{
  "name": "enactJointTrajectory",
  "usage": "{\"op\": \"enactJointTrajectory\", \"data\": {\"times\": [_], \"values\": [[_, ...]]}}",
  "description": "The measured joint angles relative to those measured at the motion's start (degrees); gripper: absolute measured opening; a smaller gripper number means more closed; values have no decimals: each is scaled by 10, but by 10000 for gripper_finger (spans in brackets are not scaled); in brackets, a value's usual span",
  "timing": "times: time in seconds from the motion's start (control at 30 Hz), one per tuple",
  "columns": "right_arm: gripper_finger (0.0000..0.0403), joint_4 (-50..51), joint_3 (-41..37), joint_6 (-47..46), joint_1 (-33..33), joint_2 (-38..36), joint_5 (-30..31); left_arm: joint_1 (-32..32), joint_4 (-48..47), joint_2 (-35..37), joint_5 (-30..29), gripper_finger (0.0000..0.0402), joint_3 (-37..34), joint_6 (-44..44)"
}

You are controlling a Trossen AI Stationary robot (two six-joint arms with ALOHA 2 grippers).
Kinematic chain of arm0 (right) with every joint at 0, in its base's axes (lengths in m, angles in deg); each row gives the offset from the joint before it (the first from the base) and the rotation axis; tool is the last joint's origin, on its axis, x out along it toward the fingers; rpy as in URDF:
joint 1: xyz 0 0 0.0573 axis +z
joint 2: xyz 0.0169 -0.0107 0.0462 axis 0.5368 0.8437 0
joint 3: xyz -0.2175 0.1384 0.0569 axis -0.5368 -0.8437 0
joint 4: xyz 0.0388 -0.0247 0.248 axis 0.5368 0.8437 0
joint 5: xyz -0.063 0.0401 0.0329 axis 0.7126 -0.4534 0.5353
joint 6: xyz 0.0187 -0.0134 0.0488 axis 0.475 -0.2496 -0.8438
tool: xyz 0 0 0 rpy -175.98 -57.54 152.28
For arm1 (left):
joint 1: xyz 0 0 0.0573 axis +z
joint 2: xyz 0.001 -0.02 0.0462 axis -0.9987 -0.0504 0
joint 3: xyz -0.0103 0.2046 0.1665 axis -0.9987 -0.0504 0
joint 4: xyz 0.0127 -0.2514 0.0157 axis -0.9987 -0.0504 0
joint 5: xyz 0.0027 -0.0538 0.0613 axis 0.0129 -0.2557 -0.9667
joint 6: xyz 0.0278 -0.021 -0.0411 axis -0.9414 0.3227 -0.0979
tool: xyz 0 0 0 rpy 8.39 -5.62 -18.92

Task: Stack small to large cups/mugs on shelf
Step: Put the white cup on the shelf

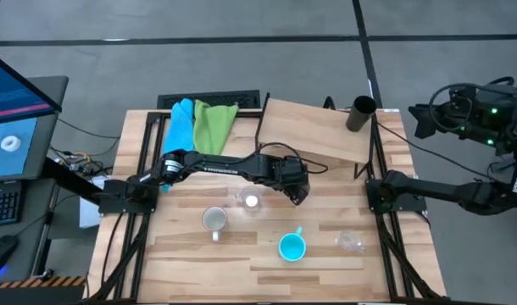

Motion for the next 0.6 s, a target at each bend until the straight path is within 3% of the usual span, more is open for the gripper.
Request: {"op": "enactJointTrajectory", "data": {"times": [0.2, 0.43, 0.6], "values": [[159, 0, 0, 0, 0, 0, 3, 7, 10, 1, 36, 13, 8, -30], [159, 0, 0, 0, 0, 0, 1, 13, 6, 1, 62, 4, 14, -19], [159, 0, 0, 0, 0, 0, 1, 10, 5, 2, 70, 2, 91, -30]]}}
